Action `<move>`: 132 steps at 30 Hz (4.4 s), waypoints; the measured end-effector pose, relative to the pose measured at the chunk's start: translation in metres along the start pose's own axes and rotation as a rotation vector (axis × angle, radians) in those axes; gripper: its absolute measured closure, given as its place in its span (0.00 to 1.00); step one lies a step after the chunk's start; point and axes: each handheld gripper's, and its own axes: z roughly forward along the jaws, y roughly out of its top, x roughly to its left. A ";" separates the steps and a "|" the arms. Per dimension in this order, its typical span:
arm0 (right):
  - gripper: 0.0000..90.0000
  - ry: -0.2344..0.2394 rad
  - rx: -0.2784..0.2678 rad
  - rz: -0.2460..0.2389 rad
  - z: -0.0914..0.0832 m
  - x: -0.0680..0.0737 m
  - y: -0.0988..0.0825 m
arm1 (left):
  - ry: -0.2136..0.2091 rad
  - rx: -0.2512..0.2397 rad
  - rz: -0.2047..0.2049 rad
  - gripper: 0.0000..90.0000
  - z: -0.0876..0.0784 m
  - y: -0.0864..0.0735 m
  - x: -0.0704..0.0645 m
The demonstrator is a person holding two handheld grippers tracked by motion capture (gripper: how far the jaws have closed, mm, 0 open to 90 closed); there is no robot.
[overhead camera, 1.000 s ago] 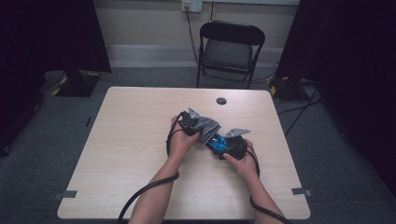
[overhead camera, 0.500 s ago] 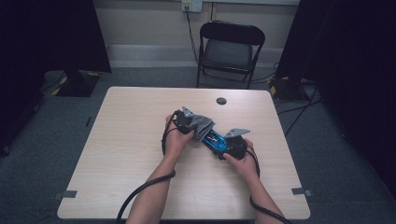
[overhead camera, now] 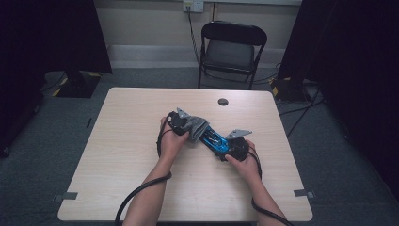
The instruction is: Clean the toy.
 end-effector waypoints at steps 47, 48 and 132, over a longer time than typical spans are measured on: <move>0.28 0.000 0.000 0.000 0.000 0.000 0.000 | -0.150 -0.128 0.025 0.81 -0.037 0.009 -0.040; 0.27 0.000 0.000 0.000 0.000 0.000 0.000 | -0.153 -0.131 0.031 0.81 -0.037 0.010 -0.042; 0.28 0.002 0.000 0.000 0.000 0.000 0.000 | -0.021 0.014 0.079 0.81 0.015 0.024 -0.029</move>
